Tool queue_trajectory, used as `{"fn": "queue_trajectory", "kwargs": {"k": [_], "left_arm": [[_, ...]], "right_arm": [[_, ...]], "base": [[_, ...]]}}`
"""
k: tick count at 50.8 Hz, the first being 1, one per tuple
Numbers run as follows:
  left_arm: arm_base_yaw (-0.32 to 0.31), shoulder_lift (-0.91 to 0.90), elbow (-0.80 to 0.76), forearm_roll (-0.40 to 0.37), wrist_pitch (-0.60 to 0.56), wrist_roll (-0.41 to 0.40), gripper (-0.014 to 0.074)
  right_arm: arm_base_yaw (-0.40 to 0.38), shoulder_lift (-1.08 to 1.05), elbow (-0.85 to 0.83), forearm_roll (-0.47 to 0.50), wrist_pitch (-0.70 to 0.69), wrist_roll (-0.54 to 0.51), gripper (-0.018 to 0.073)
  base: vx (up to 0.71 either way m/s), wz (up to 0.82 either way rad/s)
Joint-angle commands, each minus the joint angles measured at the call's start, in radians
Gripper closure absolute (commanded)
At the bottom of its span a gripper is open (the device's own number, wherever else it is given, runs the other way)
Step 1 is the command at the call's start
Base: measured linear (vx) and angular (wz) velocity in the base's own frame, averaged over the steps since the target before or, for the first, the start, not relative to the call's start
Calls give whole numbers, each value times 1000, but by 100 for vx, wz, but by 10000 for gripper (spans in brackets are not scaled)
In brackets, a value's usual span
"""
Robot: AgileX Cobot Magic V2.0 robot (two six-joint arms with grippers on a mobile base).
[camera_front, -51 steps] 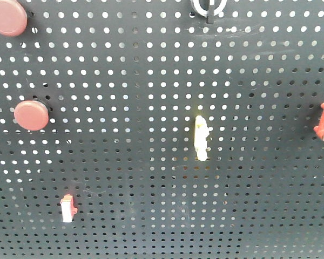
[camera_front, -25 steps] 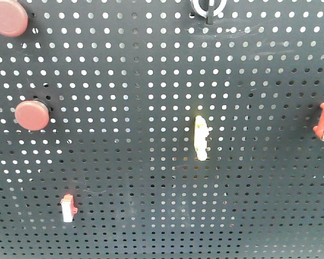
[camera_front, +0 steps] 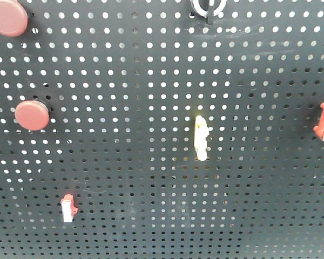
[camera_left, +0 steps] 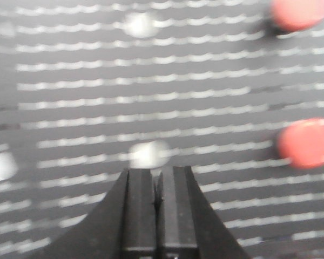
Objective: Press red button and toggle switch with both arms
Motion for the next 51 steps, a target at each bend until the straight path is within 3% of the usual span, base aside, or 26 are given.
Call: {"fn": "queue_trajectory", "kwargs": {"k": [1, 11, 21, 28, 51], "left_arm": [[-79, 48, -91, -2, -71, -7, 596], [-217, 166, -218, -2, -62, -8, 596], [-295, 264, -292, -5, -52, -10, 596], [-310, 279, -294, -14, -43, -61, 596], [-309, 377, -294, -14, -62, -121, 596]], "right_arm": [[-2, 10, -34, -2, -75, 4, 559], [-2, 13, -34, -2, -73, 2, 559], [-2, 13, -34, -2, -68, 2, 559], [-2, 13, -34, -2, -55, 2, 559], [-2, 13, -34, -2, -52, 2, 559]], "base": [[0, 0], [0, 0], [0, 0], [0, 0], [0, 0]]}}
